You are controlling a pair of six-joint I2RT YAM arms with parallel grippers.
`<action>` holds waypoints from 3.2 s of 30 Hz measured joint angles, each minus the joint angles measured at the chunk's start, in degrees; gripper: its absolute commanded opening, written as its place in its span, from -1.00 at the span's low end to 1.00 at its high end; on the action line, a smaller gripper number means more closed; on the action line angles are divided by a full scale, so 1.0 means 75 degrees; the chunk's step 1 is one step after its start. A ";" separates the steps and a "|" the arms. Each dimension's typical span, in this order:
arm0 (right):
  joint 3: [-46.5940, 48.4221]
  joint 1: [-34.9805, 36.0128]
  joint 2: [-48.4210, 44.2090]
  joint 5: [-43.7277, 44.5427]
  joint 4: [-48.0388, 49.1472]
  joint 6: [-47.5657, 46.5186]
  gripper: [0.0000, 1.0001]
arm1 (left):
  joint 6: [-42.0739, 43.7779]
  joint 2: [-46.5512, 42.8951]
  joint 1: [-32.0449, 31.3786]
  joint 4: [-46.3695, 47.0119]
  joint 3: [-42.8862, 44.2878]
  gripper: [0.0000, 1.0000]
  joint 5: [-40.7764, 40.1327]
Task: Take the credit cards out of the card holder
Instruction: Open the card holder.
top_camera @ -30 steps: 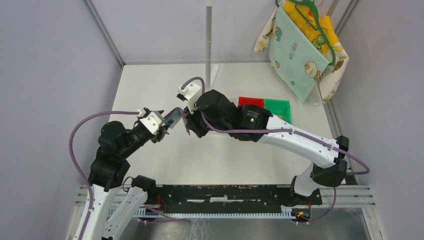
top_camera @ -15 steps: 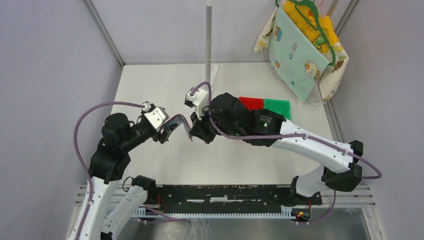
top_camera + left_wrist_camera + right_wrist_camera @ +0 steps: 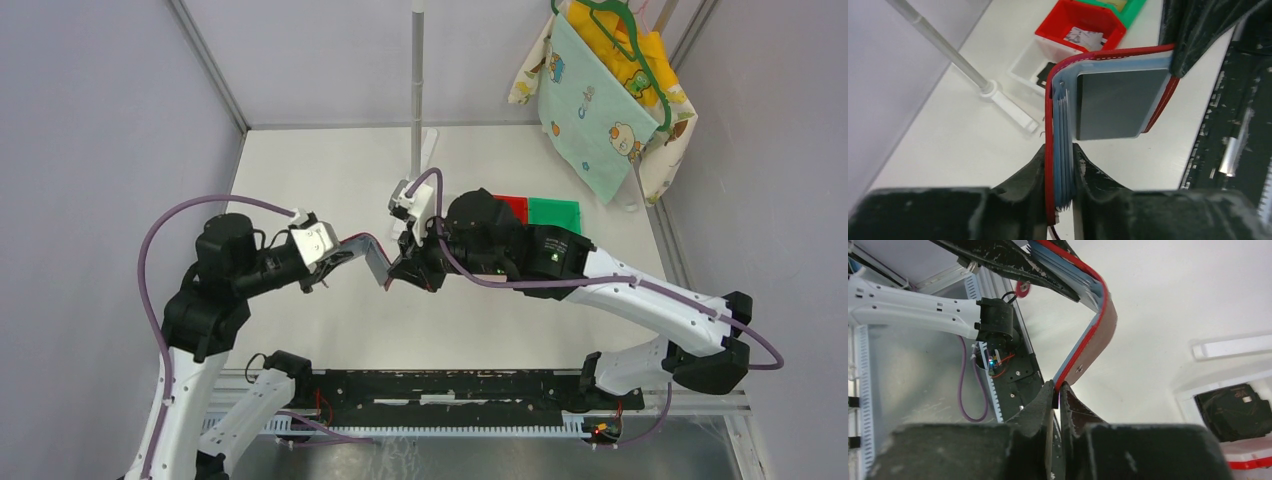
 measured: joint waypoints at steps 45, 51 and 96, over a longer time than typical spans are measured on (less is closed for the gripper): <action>-0.1020 -0.1154 0.0743 -0.3605 0.2069 -0.0399 -1.00 | 0.0562 0.1947 0.0006 -0.3762 0.2069 -0.27 0.1411; -0.2270 -0.1221 0.0099 -0.4430 0.2999 0.0041 -1.00 | 0.0510 0.2259 0.0006 -0.3815 0.2261 0.99 0.1970; -0.5254 -0.2288 -0.1985 -0.4045 0.8722 0.4371 -1.00 | -0.7516 0.0679 0.0006 0.2136 0.0309 -0.04 0.3086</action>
